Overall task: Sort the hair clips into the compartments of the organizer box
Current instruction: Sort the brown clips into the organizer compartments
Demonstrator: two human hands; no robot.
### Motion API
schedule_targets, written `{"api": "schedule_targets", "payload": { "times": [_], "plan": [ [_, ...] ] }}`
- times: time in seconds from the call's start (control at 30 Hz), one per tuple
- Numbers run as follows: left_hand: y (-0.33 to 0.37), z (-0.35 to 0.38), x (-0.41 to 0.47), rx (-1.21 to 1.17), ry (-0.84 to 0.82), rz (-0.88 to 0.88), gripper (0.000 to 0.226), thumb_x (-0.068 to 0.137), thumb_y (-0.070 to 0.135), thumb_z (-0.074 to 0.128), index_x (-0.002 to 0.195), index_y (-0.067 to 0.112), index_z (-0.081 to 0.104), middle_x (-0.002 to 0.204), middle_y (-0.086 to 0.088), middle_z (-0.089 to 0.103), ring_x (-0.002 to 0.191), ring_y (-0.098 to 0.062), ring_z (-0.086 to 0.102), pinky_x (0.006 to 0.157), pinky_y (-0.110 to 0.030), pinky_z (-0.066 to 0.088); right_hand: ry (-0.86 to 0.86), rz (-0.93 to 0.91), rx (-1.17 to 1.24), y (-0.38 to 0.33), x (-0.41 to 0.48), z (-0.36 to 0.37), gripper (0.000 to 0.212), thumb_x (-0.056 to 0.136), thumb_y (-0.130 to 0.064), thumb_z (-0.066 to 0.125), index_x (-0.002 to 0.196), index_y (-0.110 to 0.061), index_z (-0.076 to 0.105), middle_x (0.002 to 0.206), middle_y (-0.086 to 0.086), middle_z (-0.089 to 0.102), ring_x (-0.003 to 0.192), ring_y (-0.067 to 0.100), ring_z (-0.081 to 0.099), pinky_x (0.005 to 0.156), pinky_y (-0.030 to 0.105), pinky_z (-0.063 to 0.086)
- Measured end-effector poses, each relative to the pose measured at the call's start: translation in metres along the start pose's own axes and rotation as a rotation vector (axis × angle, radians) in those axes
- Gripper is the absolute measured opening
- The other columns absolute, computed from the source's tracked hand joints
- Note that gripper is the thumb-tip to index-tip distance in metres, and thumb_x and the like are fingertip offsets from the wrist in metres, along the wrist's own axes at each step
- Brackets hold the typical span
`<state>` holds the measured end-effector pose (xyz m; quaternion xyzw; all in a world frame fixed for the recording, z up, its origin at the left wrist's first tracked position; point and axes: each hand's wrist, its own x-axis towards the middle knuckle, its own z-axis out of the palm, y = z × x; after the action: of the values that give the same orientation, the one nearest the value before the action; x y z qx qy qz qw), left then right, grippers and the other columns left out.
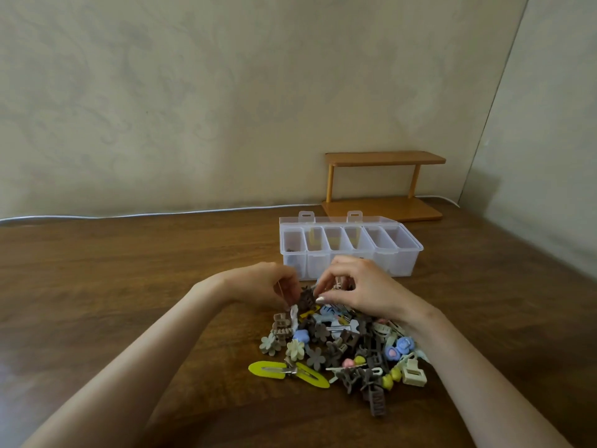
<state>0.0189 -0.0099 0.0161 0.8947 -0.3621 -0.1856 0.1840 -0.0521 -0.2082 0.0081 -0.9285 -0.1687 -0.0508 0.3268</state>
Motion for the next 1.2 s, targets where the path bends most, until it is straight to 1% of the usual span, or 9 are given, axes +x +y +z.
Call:
{"api": "schedule_targets", "payload": {
  "times": [0.1,0.23,0.4,0.5,0.6,0.93,1.0,1.1,1.2],
  "plan": [
    [-0.002,-0.001,0.001,0.002,0.061,0.014,0.015,0.085,0.019,0.062,0.097,0.028,0.058,0.099,0.008,0.061,0.091,-0.008,0.058,0.078,-0.024,0.049,-0.107,-0.026,-0.072,-0.007,-0.001,0.006,0.026,0.072,-0.049,0.073,0.088,-0.029,0.071,0.095,-0.008,0.057,0.091,0.008,0.050,0.077,0.029,0.044],
    [0.002,-0.005,0.001,-0.026,0.120,0.088,0.009,0.086,0.016,0.061,0.092,0.023,0.060,0.096,0.006,0.064,0.089,-0.009,0.059,0.080,-0.024,0.050,-0.126,-0.054,-0.179,-0.006,0.003,0.015,0.019,0.076,-0.044,0.072,0.087,-0.030,0.069,0.093,-0.009,0.053,0.093,0.006,0.048,0.076,0.027,0.041],
    [0.010,-0.011,-0.006,-0.167,0.181,0.183,0.020,0.085,0.004,0.059,0.090,0.024,0.057,0.092,0.007,0.063,0.079,0.001,0.058,0.071,-0.017,0.049,0.011,0.108,0.235,0.000,0.003,0.004,0.010,0.081,-0.029,0.071,0.087,-0.021,0.070,0.085,-0.008,0.067,0.077,0.001,0.059,0.072,0.020,0.046],
    [0.013,-0.013,-0.010,-0.302,0.139,0.232,0.026,0.083,0.000,0.062,0.102,0.017,0.055,0.099,-0.004,0.065,0.082,-0.008,0.060,0.075,-0.023,0.051,0.064,0.183,0.456,0.002,0.003,0.001,0.014,0.083,-0.022,0.070,0.091,-0.012,0.071,0.080,-0.002,0.070,0.068,0.005,0.063,0.066,0.021,0.047],
    [0.014,-0.013,-0.009,-0.301,0.128,0.251,0.037,0.080,0.006,0.067,0.111,0.020,0.054,0.098,0.000,0.063,0.084,-0.009,0.060,0.078,-0.028,0.051,0.056,0.219,0.612,0.002,0.004,0.002,0.016,0.083,-0.019,0.068,0.093,-0.006,0.070,0.075,-0.003,0.070,0.065,0.010,0.064,0.064,0.023,0.048],
    [0.021,-0.006,-0.006,-0.175,0.262,0.256,0.026,0.080,0.015,0.069,0.102,0.020,0.056,0.085,0.009,0.059,0.068,0.008,0.052,0.062,-0.009,0.042,0.077,0.214,0.643,0.004,0.004,0.003,0.023,0.082,-0.029,0.067,0.095,-0.010,0.072,0.082,0.000,0.072,0.063,0.009,0.059,0.058,0.017,0.045],
    [0.019,-0.008,-0.005,-0.162,0.350,0.241,0.022,0.080,0.015,0.068,0.098,0.021,0.055,0.085,0.008,0.060,0.067,0.006,0.053,0.061,-0.009,0.043,0.144,0.218,0.596,0.006,0.005,0.001,0.024,0.085,-0.030,0.066,0.099,-0.011,0.070,0.082,0.002,0.072,0.062,0.009,0.058,0.055,0.016,0.045],
    [0.012,-0.014,-0.002,-0.223,0.697,0.149,0.021,0.080,0.017,0.070,0.097,0.018,0.058,0.084,0.007,0.062,0.069,-0.002,0.054,0.059,-0.011,0.045,0.266,0.232,0.485,0.012,0.006,-0.003,0.016,0.087,-0.025,0.064,0.098,-0.014,0.069,0.079,0.002,0.072,0.061,0.007,0.059,0.054,0.014,0.044],
    [0.003,-0.014,0.006,-0.237,0.917,0.045,0.020,0.080,0.020,0.069,0.098,0.017,0.060,0.083,0.005,0.062,0.072,-0.008,0.056,0.063,-0.017,0.048,0.271,0.207,0.310,0.016,0.006,-0.002,0.007,0.088,-0.020,0.064,0.093,-0.020,0.070,0.079,-0.001,0.071,0.074,0.010,0.065,0.067,0.021,0.051]
  ]
}}
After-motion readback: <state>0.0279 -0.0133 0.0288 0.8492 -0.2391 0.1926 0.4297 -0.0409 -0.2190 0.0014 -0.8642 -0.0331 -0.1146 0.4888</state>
